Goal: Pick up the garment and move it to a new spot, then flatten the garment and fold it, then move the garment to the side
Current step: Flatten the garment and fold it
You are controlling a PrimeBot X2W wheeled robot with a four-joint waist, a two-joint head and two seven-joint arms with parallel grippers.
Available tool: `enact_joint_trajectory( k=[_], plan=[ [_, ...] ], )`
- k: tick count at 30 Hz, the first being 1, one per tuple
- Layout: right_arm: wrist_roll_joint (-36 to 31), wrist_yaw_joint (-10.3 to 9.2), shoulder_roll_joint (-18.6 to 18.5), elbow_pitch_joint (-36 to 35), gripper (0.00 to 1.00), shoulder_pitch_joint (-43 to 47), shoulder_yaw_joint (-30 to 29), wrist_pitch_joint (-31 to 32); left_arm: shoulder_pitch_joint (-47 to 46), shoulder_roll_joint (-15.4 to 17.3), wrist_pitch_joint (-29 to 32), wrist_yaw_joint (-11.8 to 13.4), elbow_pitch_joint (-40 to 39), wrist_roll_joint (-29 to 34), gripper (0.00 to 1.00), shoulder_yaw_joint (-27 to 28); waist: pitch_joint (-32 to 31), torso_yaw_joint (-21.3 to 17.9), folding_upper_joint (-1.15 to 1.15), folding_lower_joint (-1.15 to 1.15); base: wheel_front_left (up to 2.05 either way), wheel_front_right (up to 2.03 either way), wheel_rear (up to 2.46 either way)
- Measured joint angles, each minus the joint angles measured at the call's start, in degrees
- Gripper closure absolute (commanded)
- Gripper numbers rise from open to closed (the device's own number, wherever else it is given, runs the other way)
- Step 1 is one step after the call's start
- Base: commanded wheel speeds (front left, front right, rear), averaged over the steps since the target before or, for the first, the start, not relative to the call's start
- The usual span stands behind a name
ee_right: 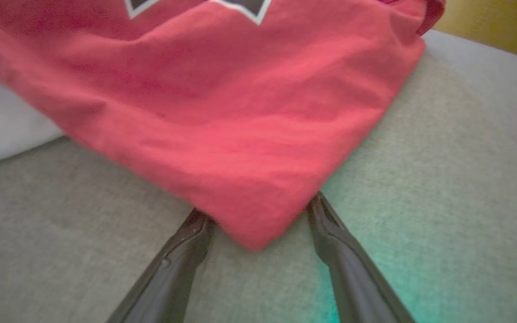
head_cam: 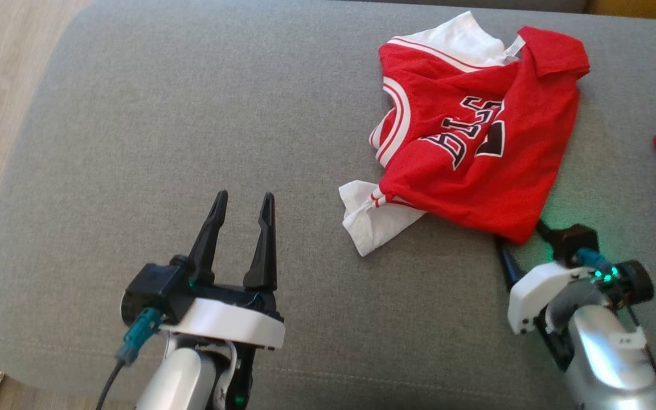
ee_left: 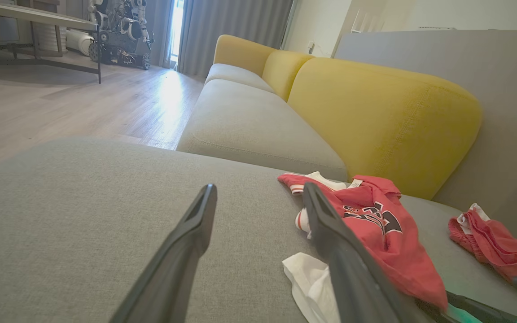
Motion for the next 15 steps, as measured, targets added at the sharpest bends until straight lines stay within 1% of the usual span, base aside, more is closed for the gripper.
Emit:
enact_joint_trajectory(
  k=[5,6,7,8,13,15],
  plan=[
    [-2.59,0.00,0.11,2.96,0.00,-2.90,-3.99,-1.91,-1.28,-0.01,0.00,0.18,-0.30,-0.01,0.00,-0.30,0.87,0.40,0.00,0.00,0.00,0.00,0.00],
    [-2.76,0.00,0.18,3.41,0.31,-3.19,-4.50,-2.45,-1.34,-0.01,0.00,0.20,-0.32,-0.01,0.00,-0.30,0.98,0.40,0.00,0.00,0.00,0.00,0.00],
    [-2.80,0.00,0.25,3.92,0.84,-3.54,-4.92,-3.07,-1.34,-0.01,0.00,0.25,-0.30,-0.02,0.00,-0.32,1.03,0.37,0.00,0.00,0.00,0.00,0.00],
    [-3.18,0.00,0.31,4.33,1.00,-3.90,-5.32,-3.71,-1.34,-0.01,0.00,0.32,-0.29,-0.08,0.00,-0.34,1.00,0.33,0.00,0.00,0.00,0.00,0.00],
    [-6.13,0.00,0.02,4.78,1.00,-4.28,-7.58,-6.87,-1.32,-0.01,0.00,0.67,-0.12,-0.10,0.00,-0.23,-0.07,-0.23,0.00,0.00,0.00,0.00,0.00],
    [-7.64,0.00,-0.68,4.23,1.00,-4.28,-7.92,-7.55,-1.26,-0.01,0.00,0.66,0.05,-0.10,0.00,-0.10,-0.81,-0.65,0.00,0.00,0.00,0.00,0.00]
  ],
)
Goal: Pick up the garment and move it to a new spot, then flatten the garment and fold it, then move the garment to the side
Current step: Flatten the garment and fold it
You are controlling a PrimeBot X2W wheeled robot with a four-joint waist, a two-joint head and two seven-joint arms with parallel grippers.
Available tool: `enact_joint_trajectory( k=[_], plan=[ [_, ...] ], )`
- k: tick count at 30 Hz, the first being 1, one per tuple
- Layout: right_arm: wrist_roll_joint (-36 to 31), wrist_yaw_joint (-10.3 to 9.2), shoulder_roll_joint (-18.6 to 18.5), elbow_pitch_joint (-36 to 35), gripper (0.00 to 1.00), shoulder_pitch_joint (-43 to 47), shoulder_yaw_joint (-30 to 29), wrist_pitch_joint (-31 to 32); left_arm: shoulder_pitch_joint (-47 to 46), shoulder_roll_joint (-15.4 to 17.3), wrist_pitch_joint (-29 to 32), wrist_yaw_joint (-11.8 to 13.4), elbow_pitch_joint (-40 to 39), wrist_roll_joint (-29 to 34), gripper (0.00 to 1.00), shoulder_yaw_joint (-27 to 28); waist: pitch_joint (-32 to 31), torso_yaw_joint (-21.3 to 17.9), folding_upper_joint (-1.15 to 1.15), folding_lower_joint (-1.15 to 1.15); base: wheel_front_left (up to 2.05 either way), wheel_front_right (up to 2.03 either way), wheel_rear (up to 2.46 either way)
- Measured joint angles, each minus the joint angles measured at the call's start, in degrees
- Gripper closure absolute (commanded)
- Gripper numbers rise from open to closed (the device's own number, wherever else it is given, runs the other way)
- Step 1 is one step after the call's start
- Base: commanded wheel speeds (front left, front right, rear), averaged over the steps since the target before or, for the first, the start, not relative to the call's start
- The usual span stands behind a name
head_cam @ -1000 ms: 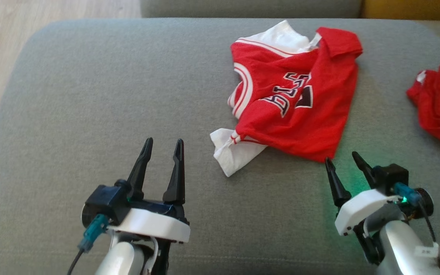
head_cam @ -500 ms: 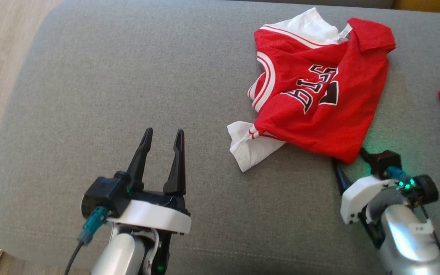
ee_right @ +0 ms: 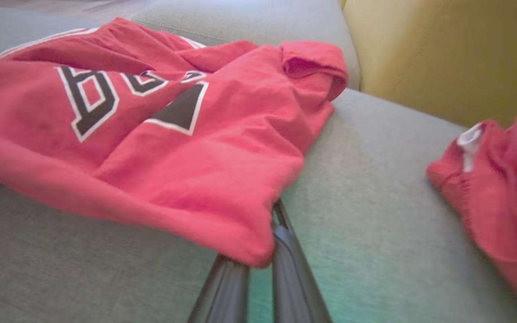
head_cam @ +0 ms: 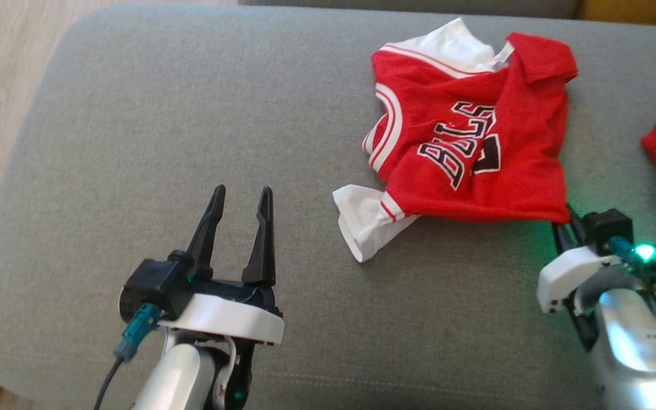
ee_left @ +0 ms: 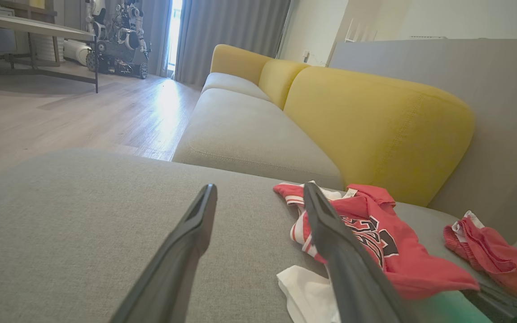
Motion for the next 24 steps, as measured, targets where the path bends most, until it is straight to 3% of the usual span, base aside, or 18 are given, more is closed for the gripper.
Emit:
enact_joint_trajectory(
  k=[7,17,23,24],
  plan=[
    [-5.41,0.00,-5.64,-6.76,1.00,0.02,2.75,0.56,1.48,0.00,0.00,0.00,-0.04,-0.41,0.00,0.37,-3.33,-2.49,0.00,0.00,0.00,0.00,0.00],
    [-7.19,0.00,-19.39,-24.88,1.00,2.88,9.90,11.28,2.55,0.01,0.00,0.53,-0.66,-1.59,0.00,0.21,-5.57,-4.66,0.00,0.00,0.00,0.00,0.00],
    [-3.28,0.00,-21.61,-27.62,1.00,9.33,13.90,19.57,2.56,0.01,0.00,0.52,-0.67,-1.77,0.00,0.13,-5.06,-4.60,0.00,0.00,0.00,0.00,0.00],
    [-2.32,0.00,-21.61,-27.46,0.95,10.26,14.47,20.09,2.55,0.01,0.00,0.51,-0.67,-2.04,0.00,0.13,-4.85,-4.56,0.00,0.00,0.00,0.00,0.00]
  ],
)
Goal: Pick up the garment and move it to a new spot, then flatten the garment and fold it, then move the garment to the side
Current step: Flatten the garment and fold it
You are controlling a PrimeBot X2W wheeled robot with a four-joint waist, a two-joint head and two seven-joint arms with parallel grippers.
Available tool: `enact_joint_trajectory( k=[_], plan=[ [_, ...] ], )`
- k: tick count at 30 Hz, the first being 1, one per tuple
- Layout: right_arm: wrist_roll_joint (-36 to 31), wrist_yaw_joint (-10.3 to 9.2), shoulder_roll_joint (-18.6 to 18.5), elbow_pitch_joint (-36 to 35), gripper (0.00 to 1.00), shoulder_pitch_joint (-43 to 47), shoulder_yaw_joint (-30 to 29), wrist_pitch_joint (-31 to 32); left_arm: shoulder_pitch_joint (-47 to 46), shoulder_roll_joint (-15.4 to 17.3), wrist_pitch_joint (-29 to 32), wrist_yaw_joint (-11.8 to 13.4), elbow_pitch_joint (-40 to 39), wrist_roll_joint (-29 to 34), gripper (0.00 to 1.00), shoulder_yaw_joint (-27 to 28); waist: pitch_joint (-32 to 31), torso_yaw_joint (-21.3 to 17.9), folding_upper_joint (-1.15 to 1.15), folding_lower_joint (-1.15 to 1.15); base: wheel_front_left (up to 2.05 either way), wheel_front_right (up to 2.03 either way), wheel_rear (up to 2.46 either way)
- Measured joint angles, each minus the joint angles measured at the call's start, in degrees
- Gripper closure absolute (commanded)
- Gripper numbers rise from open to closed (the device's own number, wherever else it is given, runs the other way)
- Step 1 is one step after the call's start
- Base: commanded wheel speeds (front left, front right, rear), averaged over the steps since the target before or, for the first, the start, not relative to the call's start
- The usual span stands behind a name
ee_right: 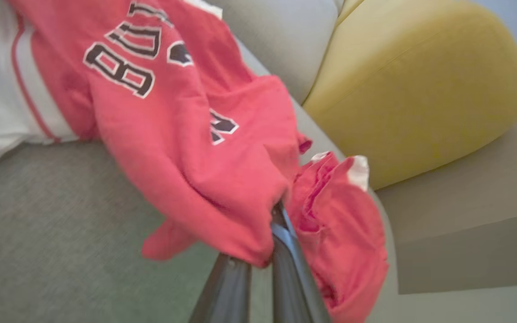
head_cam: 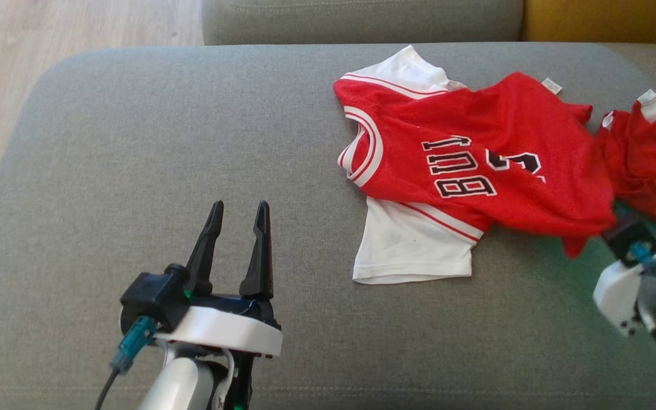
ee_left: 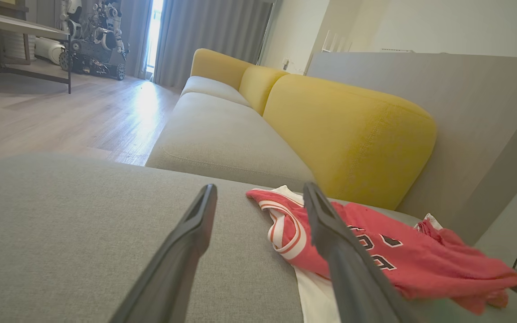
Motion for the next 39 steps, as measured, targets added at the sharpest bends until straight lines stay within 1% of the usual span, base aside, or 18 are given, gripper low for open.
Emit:
enact_joint_trajectory(
  k=[1,2,7,11,13,17,21,24,29,31,33,39],
  plan=[
    [0.63,0.00,0.01,0.45,0.61,0.63,0.68,0.49,-0.01,0.00,0.00,0.00,0.01,0.01,0.00,-0.01,0.23,0.04,0.00,0.00,0.00,0.00,0.00],
    [1.29,0.00,0.15,1.19,0.00,1.02,1.10,0.66,-0.02,0.00,0.00,-0.01,0.01,0.01,0.00,-0.01,0.46,0.08,0.00,0.00,0.00,0.00,0.00],
    [4.57,0.00,3.11,5.79,0.00,1.02,1.13,0.44,-0.12,0.00,0.00,-0.07,0.22,0.03,0.00,-0.02,1.21,0.35,0.00,0.00,0.00,0.00,0.00],
    [5.95,0.00,5.64,6.77,0.00,1.04,1.36,0.45,-0.12,0.00,0.00,-0.27,0.57,0.70,0.00,0.23,1.06,-0.37,0.00,0.00,0.00,0.00,0.00],
    [7.83,0.00,6.86,6.31,0.00,1.20,1.24,0.71,-0.12,0.00,0.00,-0.53,0.69,1.03,0.00,0.37,0.81,-0.81,0.00,0.00,0.00,0.00,0.00],
    [9.18,0.00,8.95,1.87,0.00,2.53,-0.05,0.68,-0.16,0.00,0.00,-0.49,0.49,1.09,0.00,1.47,0.33,-1.81,0.00,0.00,0.00,0.00,0.00],
    [8.94,0.00,10.80,-4.65,0.00,3.35,-3.50,1.32,-0.29,0.00,0.00,-0.49,0.05,1.10,0.00,1.98,0.09,-2.56,0.00,0.00,0.00,0.00,0.00],
    [8.83,0.00,12.88,-9.91,0.00,3.91,-3.76,2.50,-0.29,0.00,0.00,-0.49,0.03,1.10,0.00,2.10,-0.52,-2.99,0.00,0.00,0.00,0.00,0.00],
    [8.31,0.00,14.95,-16.77,0.00,6.76,-5.05,3.49,-0.26,0.00,0.00,-0.51,0.01,1.10,0.00,2.20,-1.60,-3.60,0.00,0.00,0.00,0.00,0.00],
    [9.16,0.00,16.46,-18.53,0.00,6.87,-5.57,3.11,-0.25,0.00,0.00,-0.51,-0.04,1.10,0.00,2.30,-1.94,-3.80,0.00,0.00,0.00,0.00,0.00],
    [9.53,0.00,17.13,-19.23,0.00,6.86,-5.65,2.25,-0.23,0.00,0.00,-0.51,-0.18,1.10,0.00,2.35,-2.16,-3.98,0.00,0.00,0.00,0.00,0.00],
    [10.43,0.00,20.67,-18.09,0.00,7.45,-9.60,-3.64,-0.23,0.00,0.00,-0.51,-0.67,1.10,0.00,2.33,-2.09,-4.94,0.00,0.00,0.00,0.00,0.00]
  ],
)
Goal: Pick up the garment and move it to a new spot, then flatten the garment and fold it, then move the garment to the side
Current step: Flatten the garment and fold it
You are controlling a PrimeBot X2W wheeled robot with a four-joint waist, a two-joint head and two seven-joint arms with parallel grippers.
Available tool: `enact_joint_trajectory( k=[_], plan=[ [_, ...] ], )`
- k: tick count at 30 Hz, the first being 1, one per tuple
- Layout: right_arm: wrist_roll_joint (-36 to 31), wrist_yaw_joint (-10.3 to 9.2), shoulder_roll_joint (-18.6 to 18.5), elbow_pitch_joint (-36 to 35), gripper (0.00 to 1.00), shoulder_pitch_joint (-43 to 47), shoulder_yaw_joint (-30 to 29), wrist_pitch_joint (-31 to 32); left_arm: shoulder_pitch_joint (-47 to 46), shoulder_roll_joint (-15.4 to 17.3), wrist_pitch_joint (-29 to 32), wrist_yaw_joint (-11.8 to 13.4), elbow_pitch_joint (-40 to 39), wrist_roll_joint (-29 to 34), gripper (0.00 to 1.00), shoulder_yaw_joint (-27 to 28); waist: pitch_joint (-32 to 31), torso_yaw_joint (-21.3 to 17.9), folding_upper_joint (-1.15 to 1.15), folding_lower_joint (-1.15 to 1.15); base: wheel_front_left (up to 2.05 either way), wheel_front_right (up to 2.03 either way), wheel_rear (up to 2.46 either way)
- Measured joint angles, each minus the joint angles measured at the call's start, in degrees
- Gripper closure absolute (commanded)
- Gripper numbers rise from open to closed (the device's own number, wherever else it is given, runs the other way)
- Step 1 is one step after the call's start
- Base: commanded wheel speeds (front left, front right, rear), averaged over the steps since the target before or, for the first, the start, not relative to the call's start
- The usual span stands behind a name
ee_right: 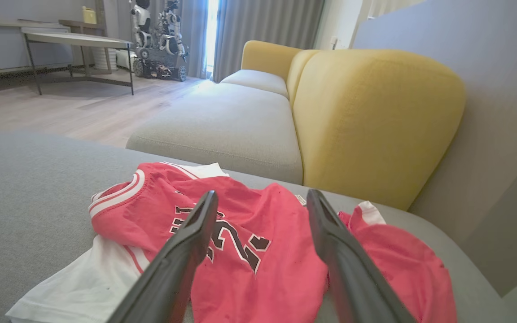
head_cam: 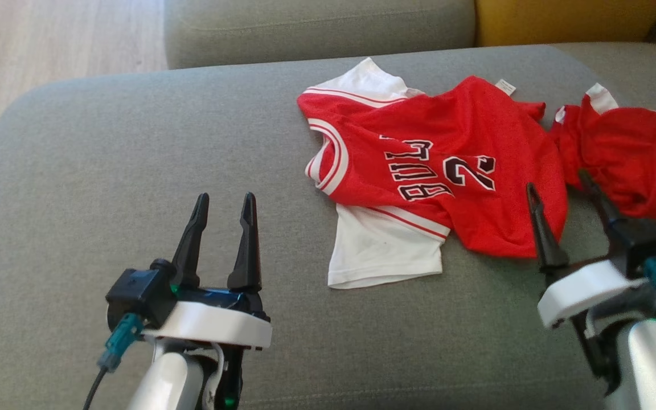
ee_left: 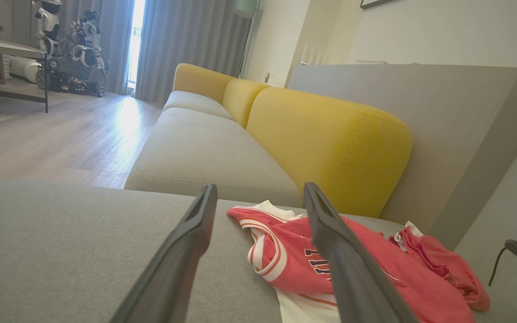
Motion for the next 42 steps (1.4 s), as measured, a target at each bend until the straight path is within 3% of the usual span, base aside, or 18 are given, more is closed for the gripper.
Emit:
enact_joint_trajectory(
  k=[4,14,26,32,37,42],
  plan=[
    [-0.07,0.00,2.23,2.11,0.00,1.79,-0.41,-3.59,-0.09,0.00,0.00,-0.03,-0.05,0.00,0.00,-0.10,0.91,-1.18,0.00,0.00,0.00,0.00,0.00],
    [-0.05,0.00,3.90,4.50,0.00,0.37,0.14,-8.32,-6.08,-0.03,-0.01,-0.99,3.61,1.19,0.00,-0.57,4.93,-5.45,0.00,0.00,0.00,0.00,0.00],
    [0.45,0.00,4.37,6.34,0.00,-3.52,0.78,-11.47,-18.42,-0.15,0.00,-1.99,26.84,2.16,0.00,-2.44,10.71,-12.28,0.00,0.00,0.00,0.00,0.00],
    [0.45,0.00,4.83,6.93,0.00,-4.76,1.00,-12.40,-24.46,-0.36,0.01,0.09,40.34,3.07,0.00,-1.81,12.21,-14.82,0.00,0.00,0.00,0.00,0.00],
    [0.45,0.00,5.12,7.24,0.00,-4.93,0.99,-12.96,-28.56,-0.47,0.01,0.36,46.18,3.56,0.00,-0.59,13.22,-15.89,0.00,0.00,0.00,0.00,0.00],
    [0.46,0.00,5.33,7.42,0.00,-5.81,1.21,-13.43,-30.45,-0.56,0.01,-1.23,48.73,3.56,0.00,-0.14,14.17,-16.67,0.00,0.00,0.00,0.00,0.00]
  ],
)
